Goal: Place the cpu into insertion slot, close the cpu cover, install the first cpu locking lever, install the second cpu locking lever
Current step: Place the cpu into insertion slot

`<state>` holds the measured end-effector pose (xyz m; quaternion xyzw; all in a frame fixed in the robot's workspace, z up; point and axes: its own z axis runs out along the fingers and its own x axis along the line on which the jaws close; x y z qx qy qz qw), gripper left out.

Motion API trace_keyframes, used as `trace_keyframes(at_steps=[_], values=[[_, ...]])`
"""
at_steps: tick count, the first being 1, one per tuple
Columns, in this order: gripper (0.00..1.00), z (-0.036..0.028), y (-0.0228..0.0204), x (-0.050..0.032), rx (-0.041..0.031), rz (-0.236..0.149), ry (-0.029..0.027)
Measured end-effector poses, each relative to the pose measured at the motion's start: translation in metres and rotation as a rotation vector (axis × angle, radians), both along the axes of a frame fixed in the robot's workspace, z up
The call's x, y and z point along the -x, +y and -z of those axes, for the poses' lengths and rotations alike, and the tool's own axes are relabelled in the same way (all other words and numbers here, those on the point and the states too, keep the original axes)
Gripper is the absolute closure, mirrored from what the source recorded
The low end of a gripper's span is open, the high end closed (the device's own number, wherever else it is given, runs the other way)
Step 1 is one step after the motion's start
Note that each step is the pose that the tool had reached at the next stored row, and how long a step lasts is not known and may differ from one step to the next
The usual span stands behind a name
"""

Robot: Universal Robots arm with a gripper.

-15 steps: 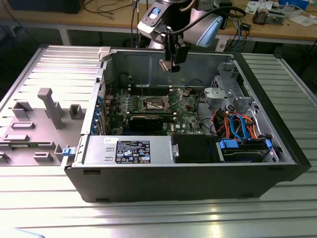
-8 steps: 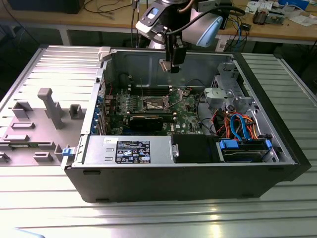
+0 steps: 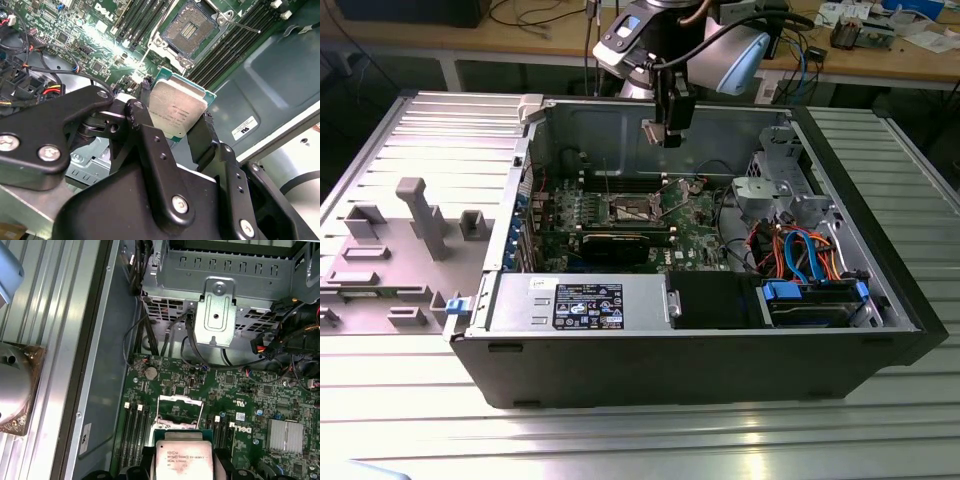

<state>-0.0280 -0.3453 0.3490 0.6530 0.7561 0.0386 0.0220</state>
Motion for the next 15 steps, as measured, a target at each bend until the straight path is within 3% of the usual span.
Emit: trace_keyframes(at_steps=[6,12,15], values=[[0.46,0.0,0.0,0.0,0.0,0.023,0.0],[0.46,0.0007,0.0,0.0,0.0006,0.098,0.0003],[0.46,0.0017,0.0001,0.0003,0.0011,0.115,0.007]])
